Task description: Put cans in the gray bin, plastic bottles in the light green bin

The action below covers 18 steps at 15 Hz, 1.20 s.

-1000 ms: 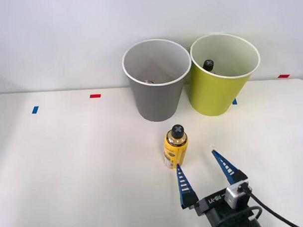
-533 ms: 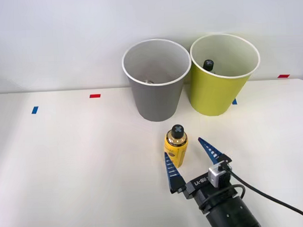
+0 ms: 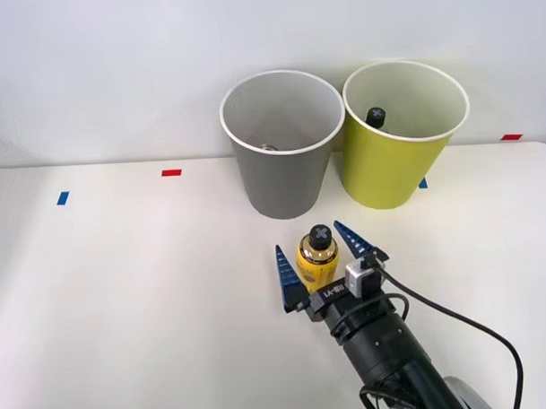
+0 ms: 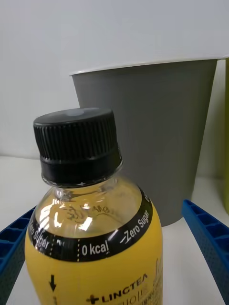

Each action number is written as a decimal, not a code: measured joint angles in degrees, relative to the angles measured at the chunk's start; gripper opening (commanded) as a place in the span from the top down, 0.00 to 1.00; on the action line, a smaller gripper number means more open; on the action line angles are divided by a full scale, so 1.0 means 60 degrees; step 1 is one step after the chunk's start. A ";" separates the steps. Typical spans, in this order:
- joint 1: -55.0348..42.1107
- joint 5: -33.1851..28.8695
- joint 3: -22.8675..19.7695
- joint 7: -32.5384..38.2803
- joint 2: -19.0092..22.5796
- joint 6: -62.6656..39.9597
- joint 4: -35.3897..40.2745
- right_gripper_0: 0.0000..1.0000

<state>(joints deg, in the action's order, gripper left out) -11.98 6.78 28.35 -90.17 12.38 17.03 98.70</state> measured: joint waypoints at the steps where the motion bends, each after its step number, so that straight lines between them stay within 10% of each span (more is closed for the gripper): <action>1: 0.0037 0.0008 -0.0002 0.0000 -0.0009 -0.0039 0.0000 0.00; 16: -0.0132 -0.0095 -0.0052 -0.0331 -0.0135 -0.0019 -0.0003 0.00; 17: -0.0132 -0.0108 -0.0064 -0.0384 -0.0141 -0.0017 -0.0003 0.08; 18: -0.0134 -0.0123 -0.0074 -0.0446 -0.0142 -0.0017 -0.0003 0.54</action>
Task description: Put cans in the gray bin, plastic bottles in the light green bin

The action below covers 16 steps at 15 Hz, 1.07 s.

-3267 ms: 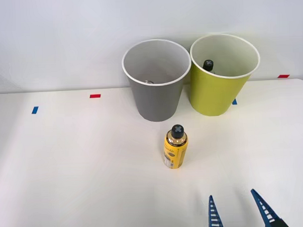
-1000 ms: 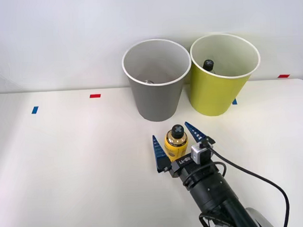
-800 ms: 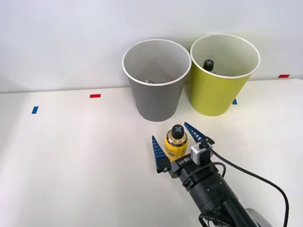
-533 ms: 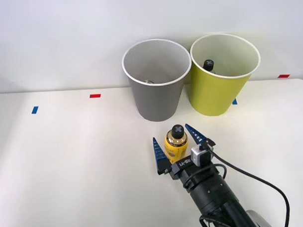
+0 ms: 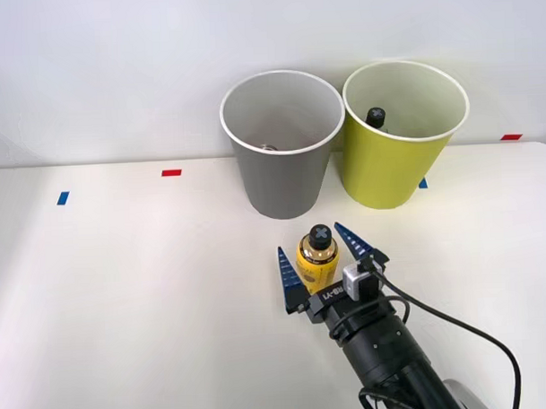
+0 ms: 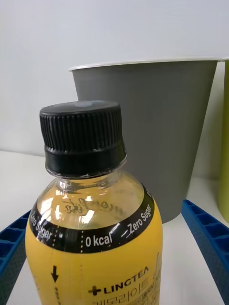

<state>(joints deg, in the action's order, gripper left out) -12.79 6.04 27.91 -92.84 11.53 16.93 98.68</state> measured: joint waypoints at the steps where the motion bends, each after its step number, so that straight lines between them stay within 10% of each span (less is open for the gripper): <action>1: 0.0001 -0.0029 -0.0004 -0.0059 0.0009 0.0004 0.0000 1.00; 16: -0.0620 0.0148 0.0005 -0.0138 -0.0090 0.1042 0.0007 1.00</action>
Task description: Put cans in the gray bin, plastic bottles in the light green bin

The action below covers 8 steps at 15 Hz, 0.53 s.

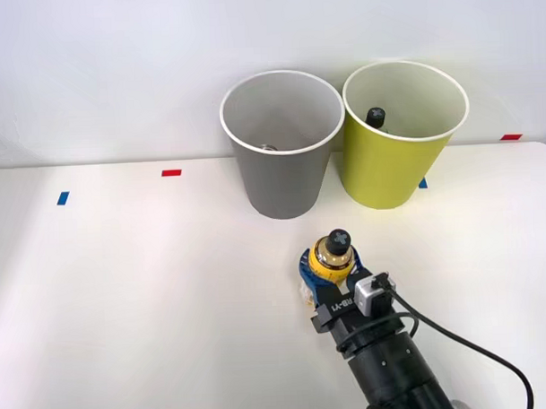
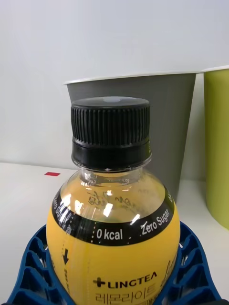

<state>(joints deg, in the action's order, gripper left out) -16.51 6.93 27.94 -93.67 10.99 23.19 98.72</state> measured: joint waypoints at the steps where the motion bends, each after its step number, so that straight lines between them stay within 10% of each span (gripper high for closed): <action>1: -0.0090 0.0004 0.0026 0.0006 0.0000 0.0236 -0.0002 1.00; 8: -0.1008 0.0125 -0.0428 0.0104 -0.0338 0.0975 0.1110 1.00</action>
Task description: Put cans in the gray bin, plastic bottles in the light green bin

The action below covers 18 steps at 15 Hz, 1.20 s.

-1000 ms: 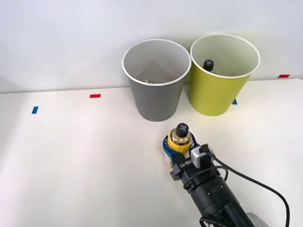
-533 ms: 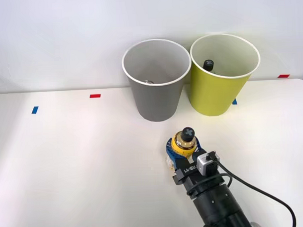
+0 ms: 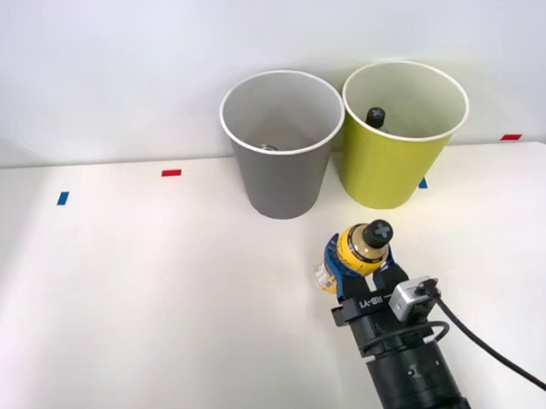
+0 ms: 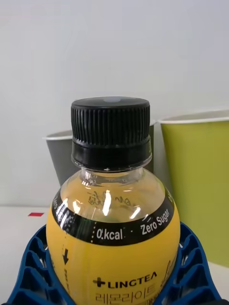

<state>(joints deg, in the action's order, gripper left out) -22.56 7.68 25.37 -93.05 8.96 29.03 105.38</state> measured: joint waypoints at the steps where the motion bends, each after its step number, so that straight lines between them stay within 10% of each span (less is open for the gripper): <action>1: -0.0103 0.0000 -0.0021 0.0028 -0.0086 -0.0087 0.0300 1.00; 7: -0.0804 0.0261 -0.0043 0.0199 -0.0136 -0.1889 0.3187 1.00; 18: 0.1694 0.2186 -0.1234 0.0408 -0.1217 -0.3192 0.3563 1.00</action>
<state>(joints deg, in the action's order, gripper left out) -12.39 20.80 17.97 -90.60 1.65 9.88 126.76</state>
